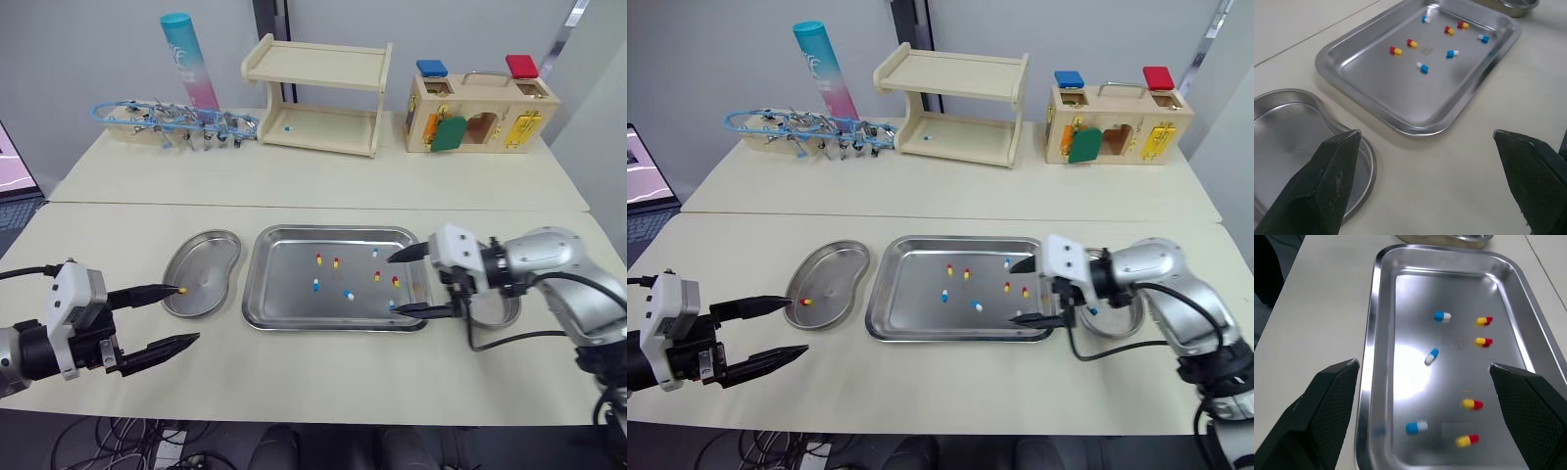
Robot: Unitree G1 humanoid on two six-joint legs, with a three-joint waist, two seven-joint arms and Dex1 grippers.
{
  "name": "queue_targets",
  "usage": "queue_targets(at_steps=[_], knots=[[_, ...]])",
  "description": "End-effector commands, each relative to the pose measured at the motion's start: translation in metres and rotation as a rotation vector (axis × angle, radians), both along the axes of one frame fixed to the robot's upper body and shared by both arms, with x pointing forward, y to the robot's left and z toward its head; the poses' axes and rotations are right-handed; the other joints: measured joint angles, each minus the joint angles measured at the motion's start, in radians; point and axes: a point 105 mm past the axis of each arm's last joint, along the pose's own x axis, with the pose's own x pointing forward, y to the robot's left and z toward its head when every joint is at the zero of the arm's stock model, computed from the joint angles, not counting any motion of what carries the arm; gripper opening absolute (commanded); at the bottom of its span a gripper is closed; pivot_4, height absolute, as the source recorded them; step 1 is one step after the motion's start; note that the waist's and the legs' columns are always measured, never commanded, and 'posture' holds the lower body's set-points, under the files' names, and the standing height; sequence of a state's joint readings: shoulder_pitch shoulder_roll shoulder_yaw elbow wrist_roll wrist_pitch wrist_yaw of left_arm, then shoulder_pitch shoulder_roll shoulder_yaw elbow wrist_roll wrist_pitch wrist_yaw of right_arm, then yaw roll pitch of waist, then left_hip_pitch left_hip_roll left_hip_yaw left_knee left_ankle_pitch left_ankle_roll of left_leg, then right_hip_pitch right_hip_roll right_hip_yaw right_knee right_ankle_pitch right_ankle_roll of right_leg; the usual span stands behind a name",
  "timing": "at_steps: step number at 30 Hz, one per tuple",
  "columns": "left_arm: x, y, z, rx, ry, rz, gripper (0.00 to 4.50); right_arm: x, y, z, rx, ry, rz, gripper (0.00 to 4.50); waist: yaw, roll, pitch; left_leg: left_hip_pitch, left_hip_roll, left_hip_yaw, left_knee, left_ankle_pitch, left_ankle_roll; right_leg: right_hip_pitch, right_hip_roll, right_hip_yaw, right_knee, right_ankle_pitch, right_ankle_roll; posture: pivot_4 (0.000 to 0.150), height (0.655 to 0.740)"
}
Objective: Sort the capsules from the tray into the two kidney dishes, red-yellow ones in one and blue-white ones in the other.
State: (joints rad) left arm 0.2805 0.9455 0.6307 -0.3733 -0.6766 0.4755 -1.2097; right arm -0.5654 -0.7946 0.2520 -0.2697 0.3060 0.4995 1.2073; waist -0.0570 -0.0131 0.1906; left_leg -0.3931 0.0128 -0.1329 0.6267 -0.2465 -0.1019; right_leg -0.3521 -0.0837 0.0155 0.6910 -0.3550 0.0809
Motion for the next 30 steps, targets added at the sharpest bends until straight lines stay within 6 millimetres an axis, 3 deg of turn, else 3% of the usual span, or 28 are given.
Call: queue_targets(at_steps=[1, 4, 6, 22, 30], knots=[[-0.003, -0.009, 0.007, 0.001, -0.013, -0.048, 4.50, 0.007, 0.034, 0.003, 0.040, -0.024, -0.013, 4.31, 0.000, 0.000, 0.000, 0.000, 0.000, 0.000, 0.000, 0.000, 0.000, 0.000, 0.000, 0.000, 0.000, 0.000, 0.000, 0.150, 0.7400], [-0.003, -0.013, 0.008, -0.002, -0.012, -0.068, 4.50, 0.013, 0.059, -0.005, 0.044, -0.018, -0.011, 3.56, -0.002, 0.000, 0.000, 0.000, 0.000, 0.000, 0.000, 0.000, 0.000, -0.001, 0.000, 0.000, 0.001, 0.000, 0.000, 0.150, 0.7400], [-0.003, -0.016, 0.008, -0.007, -0.018, -0.088, 4.50, 0.019, 0.073, -0.007, 0.050, -0.007, -0.019, 2.82, -0.002, 0.000, 0.000, 0.000, 0.000, 0.000, 0.000, 0.000, 0.000, -0.001, 0.000, 0.000, 0.002, 0.000, 0.000, 0.150, 0.7400], [-0.009, -0.031, -0.003, -0.039, -0.025, -0.134, 4.50, 0.059, 0.110, -0.039, -0.044, -0.042, -0.046, 2.82, -0.009, 0.000, 0.000, 0.001, 0.000, -0.001, 0.001, 0.000, 0.000, -0.002, 0.001, 0.001, 0.005, 0.000, 0.000, 0.150, 0.7400], [-0.009, -0.030, -0.004, -0.032, -0.032, -0.132, 4.50, 0.067, 0.119, -0.047, -0.050, -0.006, -0.065, 2.82, -0.013, 0.000, 0.000, 0.001, 0.000, -0.001, 0.001, 0.000, 0.000, -0.002, 0.001, 0.001, 0.005, 0.000, 0.000, 0.150, 0.7400]])
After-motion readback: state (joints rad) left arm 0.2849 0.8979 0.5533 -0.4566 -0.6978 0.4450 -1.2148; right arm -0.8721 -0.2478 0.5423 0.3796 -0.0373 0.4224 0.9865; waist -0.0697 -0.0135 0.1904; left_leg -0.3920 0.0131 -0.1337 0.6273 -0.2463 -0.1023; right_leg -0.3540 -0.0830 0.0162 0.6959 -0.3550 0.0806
